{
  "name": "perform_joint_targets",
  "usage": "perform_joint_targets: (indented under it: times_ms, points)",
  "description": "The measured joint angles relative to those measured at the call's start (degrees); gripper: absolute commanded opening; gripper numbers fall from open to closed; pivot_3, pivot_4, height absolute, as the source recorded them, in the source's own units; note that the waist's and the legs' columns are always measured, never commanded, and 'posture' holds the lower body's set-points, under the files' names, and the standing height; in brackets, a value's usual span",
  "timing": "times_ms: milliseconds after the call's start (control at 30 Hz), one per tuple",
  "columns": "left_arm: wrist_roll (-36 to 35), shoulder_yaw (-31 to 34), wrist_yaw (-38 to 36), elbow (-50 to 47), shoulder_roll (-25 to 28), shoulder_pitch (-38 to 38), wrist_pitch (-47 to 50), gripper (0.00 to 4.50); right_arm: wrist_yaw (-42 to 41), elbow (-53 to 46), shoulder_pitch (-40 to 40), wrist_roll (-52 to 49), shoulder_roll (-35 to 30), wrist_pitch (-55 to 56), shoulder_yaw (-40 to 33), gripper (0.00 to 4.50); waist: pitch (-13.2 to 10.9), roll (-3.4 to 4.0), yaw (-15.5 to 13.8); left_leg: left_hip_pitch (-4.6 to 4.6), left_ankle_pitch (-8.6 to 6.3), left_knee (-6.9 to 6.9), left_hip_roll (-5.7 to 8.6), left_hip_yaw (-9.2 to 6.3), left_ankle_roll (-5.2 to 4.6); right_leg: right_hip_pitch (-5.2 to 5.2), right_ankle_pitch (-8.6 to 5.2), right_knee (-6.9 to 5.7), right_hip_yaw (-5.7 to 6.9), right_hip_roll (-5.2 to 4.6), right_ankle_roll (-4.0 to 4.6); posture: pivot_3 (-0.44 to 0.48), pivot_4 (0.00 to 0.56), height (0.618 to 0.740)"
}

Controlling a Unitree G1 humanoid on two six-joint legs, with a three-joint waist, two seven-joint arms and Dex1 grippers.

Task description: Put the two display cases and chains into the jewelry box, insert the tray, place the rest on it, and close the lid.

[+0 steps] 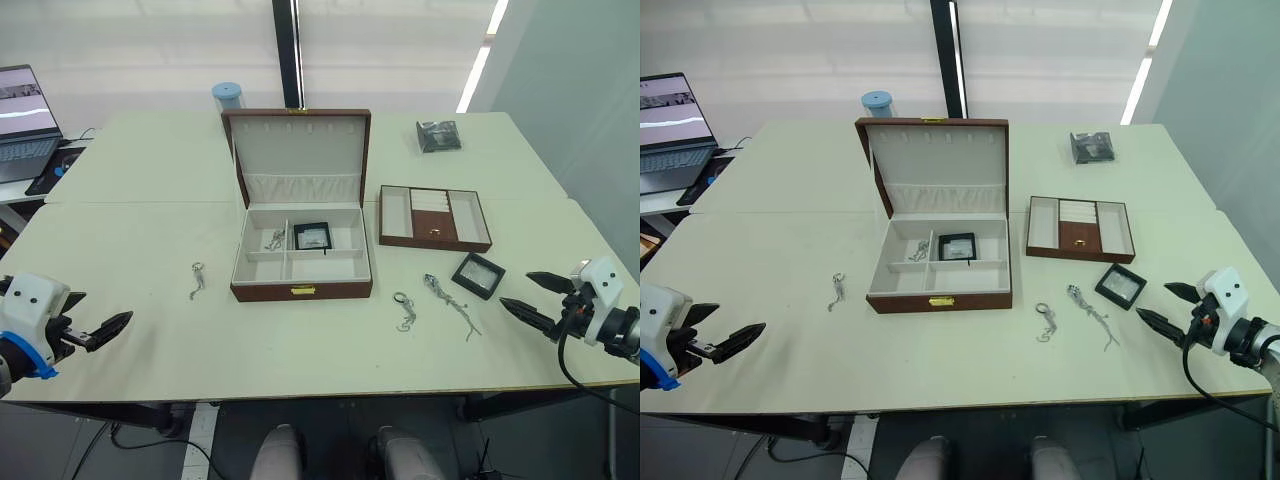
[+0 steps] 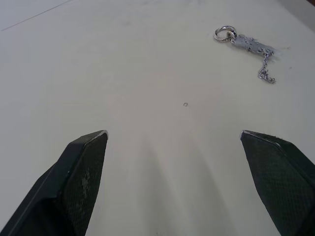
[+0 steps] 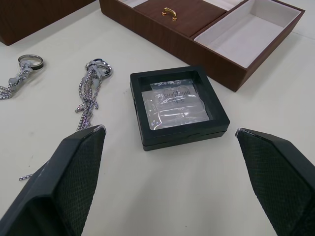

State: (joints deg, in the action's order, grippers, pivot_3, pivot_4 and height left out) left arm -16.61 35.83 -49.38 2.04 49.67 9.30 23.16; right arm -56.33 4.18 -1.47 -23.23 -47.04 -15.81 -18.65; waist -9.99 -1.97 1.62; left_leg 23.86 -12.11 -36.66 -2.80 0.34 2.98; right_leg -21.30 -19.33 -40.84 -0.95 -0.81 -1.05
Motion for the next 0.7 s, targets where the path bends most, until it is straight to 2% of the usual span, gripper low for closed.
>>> perform_joint_targets:
  times_ms: [433,700]
  points:
    - [-1.08,-0.66,0.6,0.31,-0.2,-2.39,0.24,4.46,-0.02,-0.07,0.95,0.53,0.06,0.95,-0.04,4.5,0.0,0.0,0.02,0.0,0.0,0.02,0.0,0.01,0.0,0.0,0.0,0.0,-0.01,0.0,0.0,0.0,0.15,0.74]
    - [-2.83,-1.74,4.69,-4.42,-6.28,-2.52,1.53,4.46,-0.84,-9.03,2.3,-3.55,2.97,-1.27,0.97,4.5,0.0,0.0,0.0,0.0,0.0,0.02,-0.01,-0.03,0.0,0.01,0.0,0.0,0.01,0.0,0.0,0.0,0.15,0.74]
